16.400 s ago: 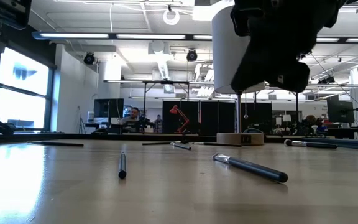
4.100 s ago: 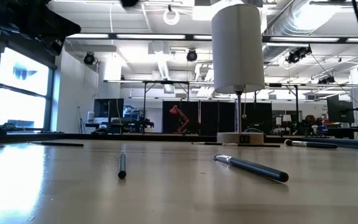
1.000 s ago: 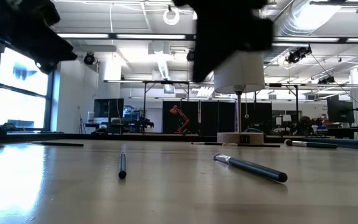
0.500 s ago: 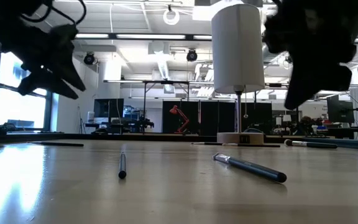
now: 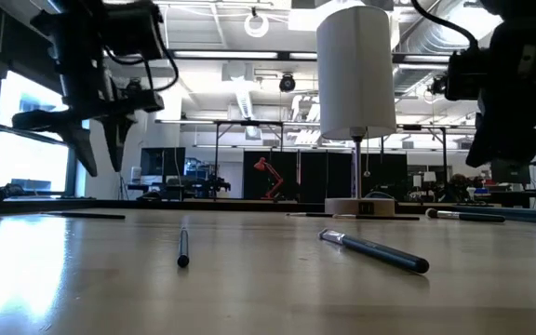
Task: Put items in baskets/containers
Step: Put the eyeshadow brush into the transparent organizer
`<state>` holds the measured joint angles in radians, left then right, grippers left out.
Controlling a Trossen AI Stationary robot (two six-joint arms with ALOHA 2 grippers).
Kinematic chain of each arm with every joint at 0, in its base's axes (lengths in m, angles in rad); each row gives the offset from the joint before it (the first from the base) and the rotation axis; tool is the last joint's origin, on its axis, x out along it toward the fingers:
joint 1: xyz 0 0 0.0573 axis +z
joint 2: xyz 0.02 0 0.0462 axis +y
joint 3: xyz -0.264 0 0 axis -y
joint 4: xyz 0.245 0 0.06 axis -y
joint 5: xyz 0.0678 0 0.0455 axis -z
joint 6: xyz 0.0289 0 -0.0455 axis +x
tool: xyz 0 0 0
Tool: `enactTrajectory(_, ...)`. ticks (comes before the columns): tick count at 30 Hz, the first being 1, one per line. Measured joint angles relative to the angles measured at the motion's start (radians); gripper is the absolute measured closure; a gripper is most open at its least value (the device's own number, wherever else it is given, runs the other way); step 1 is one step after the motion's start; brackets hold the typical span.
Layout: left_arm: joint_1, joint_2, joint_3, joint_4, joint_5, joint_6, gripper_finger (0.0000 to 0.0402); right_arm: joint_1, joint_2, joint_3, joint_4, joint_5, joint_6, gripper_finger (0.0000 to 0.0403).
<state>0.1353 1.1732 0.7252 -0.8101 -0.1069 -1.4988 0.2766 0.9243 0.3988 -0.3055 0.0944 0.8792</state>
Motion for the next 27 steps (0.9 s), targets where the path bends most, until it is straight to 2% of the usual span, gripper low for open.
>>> enactTrajectory(6, 0.058, 0.054, 0.017, -0.005, 0.106, 0.001, 0.0257, -0.002, -0.076, -0.036, 0.005, -0.001, -0.027, 0.0403)
enactTrajectory(13, 0.097, 0.056, 0.017, -0.035, 0.115, -0.033, 0.0257, -0.001, -0.080, -0.036, 0.030, -0.018, -0.053, 0.0403)
enactTrajectory(19, 0.143, 0.056, 0.017, -0.215, 0.039, -0.225, 0.0257, -0.001, -0.080, -0.036, 0.036, -0.024, -0.070, 0.0403)
enactTrajectory(27, 0.186, 0.056, 0.017, -0.243, -0.067, -0.521, 0.0257, -0.001, -0.080, -0.036, 0.041, -0.023, -0.101, 0.0403)
